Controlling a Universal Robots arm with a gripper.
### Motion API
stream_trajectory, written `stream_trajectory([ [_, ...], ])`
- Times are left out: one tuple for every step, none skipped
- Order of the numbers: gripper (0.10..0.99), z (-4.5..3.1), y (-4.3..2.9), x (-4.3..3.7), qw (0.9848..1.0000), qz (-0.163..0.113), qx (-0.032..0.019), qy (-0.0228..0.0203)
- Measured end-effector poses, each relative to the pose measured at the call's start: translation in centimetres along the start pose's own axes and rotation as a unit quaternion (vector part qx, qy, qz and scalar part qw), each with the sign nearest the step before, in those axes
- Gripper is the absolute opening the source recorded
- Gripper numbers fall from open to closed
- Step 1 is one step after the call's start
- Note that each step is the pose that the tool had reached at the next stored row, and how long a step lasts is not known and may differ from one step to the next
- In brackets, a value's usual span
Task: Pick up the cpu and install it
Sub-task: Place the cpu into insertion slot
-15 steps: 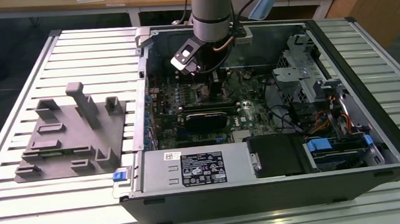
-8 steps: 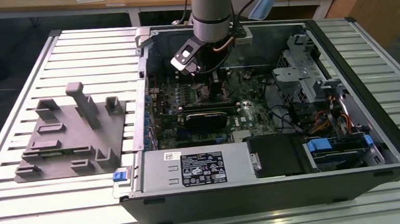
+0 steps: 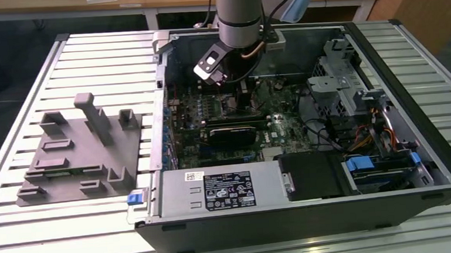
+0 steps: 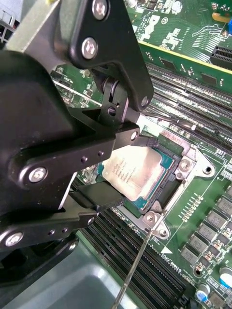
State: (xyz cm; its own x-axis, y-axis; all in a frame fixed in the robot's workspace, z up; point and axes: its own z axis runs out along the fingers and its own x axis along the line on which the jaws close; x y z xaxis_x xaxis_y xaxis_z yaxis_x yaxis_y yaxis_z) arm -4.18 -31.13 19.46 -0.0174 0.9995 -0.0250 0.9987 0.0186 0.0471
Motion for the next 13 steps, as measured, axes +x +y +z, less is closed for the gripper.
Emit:
stream_trajectory([
  [0.537,0.02,0.0,0.0,1.0,0.0,0.0,0.0],
  [0.537,0.04,0.0,0.0,1.0,0.0,0.0,0.0],
  [0.537,0.04,0.0,0.0,1.0,0.0,0.0001,-0.0001],
  [0.537,0.05,0.0,0.0,1.0,0.0,0.0,-0.0001],
  [0.537,0.05,0.0,0.0,1.0,0.0,0.0,-0.0001],
  [0.537,0.05,0.0,0.0,1.0,0.0,0.0,0.0],
  [0.537,0.05,0.0,0.0,1.0,0.0,0.0,0.0],
  [0.537,0.05,0.0,0.0,1.0,0.0,0.0,0.0],
  [0.537,0.06,0.0,0.0,1.0,0.0,-0.0001,0.0001],
  [0.537,0.07,0.0,0.01,1.0,0.0,-0.0001,0.0001],
  [0.553,0.07,0.0,0.01,1.0,0.0,-0.0001,0.0002],
  [0.553,0.07,0.0,0.01,1.0,0.0,-0.0001,0.0001],
  [0.612,0.06,0.0,0.0,1.0,0.0,-0.0001,0.0001],
])
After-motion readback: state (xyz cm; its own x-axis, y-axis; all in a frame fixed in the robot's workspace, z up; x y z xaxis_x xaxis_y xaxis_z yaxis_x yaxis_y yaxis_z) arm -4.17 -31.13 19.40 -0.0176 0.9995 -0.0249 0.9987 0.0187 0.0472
